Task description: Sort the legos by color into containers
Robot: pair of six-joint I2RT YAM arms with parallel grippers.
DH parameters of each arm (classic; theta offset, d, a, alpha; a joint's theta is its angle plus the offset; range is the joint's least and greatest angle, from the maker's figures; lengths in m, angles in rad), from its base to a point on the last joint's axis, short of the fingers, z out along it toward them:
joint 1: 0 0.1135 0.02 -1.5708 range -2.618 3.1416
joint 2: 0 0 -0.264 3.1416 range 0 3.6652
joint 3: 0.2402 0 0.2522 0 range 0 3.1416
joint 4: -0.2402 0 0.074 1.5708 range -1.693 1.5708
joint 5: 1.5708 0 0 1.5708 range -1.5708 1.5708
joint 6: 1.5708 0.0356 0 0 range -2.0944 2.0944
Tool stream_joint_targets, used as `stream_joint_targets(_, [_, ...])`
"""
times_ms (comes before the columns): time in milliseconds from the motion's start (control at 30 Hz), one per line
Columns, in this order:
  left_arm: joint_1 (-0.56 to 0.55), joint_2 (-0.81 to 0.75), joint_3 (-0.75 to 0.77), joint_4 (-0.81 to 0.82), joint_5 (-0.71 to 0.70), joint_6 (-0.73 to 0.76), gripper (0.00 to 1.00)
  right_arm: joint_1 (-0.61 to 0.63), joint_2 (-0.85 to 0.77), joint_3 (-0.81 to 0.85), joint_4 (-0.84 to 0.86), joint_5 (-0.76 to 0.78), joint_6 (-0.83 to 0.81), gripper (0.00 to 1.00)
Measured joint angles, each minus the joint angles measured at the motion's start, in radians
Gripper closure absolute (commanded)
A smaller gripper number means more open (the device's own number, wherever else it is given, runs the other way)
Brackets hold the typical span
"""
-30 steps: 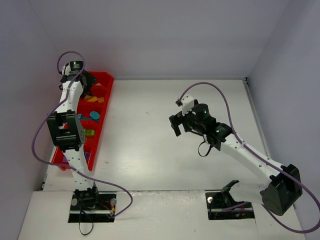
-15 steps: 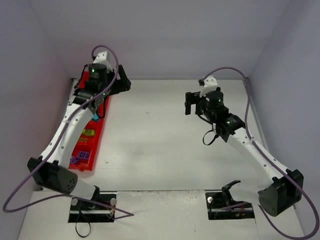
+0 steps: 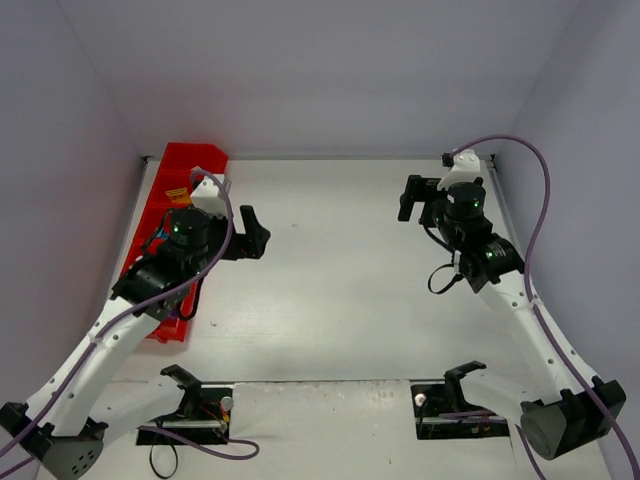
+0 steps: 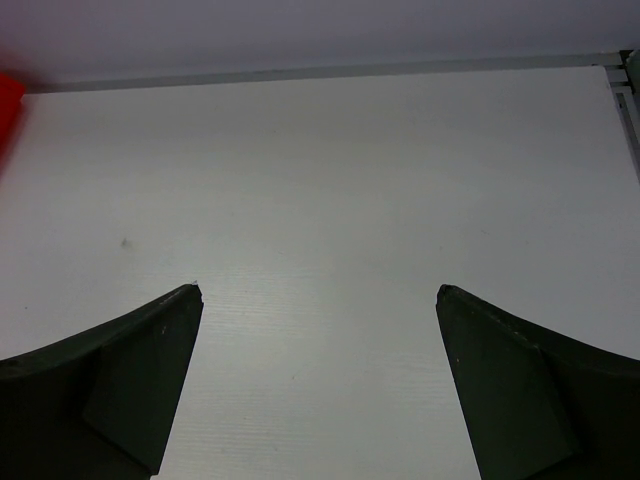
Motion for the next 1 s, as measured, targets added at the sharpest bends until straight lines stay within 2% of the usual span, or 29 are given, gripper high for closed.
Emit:
stream_joint_targets(167, [0.0,-0.105,-0.11,0.003,-0.01,0.003,0.19,0.0,-0.069,-0.04,-0.021,0.01,0.0,0.0])
stream_joint_targets(333, [0.0,-0.129,-0.147,0.003,-0.033,0.014,0.19,0.0,-0.138,-0.078,-0.047,0.009,-0.013,0.0])
stream_joint_targets(1000, [-0.004,0.072,-0.045,0.019,-0.049,0.043,0.19,0.029,-0.167,-0.078,-0.079,0.013,-0.004,0.0])
